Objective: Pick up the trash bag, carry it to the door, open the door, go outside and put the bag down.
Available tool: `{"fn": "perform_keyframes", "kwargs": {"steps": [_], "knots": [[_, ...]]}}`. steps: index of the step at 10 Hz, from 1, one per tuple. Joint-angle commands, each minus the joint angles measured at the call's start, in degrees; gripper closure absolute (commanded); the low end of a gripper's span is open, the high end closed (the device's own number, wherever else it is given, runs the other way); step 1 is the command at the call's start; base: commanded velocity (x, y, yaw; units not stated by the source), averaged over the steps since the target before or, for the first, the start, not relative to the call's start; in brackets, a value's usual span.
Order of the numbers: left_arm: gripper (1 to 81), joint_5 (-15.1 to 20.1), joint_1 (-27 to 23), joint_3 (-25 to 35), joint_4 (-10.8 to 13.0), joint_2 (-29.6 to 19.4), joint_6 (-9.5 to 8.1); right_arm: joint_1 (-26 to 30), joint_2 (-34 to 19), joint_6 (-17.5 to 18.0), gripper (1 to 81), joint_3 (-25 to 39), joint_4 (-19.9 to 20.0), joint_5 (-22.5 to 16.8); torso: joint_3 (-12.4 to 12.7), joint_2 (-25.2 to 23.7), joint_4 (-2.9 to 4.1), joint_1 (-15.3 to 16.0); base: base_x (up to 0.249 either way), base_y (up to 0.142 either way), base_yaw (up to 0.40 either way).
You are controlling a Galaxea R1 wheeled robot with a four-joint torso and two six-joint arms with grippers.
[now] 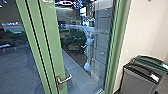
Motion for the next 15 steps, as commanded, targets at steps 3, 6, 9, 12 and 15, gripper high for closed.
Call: {"fn": "perform_keyframes", "kwargs": {"steps": [3,6,9,12,15], "knots": [[81.1,3.55,-2.6,0.44,0.29,0.33,0.18,2.11,0.77,-0.24,1.0,0.55,-0.3,-3.44,0.0,0.0,0.0,0.02,0.0,0.0,0.0],[81.1,3.55,-2.6,0.44,-0.16,0.5,0.17,2.11,0.77,-0.24,1.0,0.55,-0.3,-3.44,0.0,-0.02,0.0,-0.04,0.0,0.0,0.0],[81.1,3.64,-2.6,0.44,0.55,0.68,0.17,2.19,0.77,-0.24,1.0,0.55,-0.3,-3.44,0.0,-0.02,0.0,-0.04,0.0,0.0,0.0],[81.1,3.72,-2.69,0.44,0.46,0.42,0.17,2.19,0.77,-0.24,1.0,0.55,-0.3,-3.44,0.0,-0.02,0.0,-0.04,0.0,0.0,0.0],[81.1,3.81,-2.69,0.09,0.46,0.6,0.17,2.02,0.86,-0.24,1.0,0.55,-0.39,-3.44,0.0,-0.02,0.0,-0.06,0.0,0.0,0.231]]}}
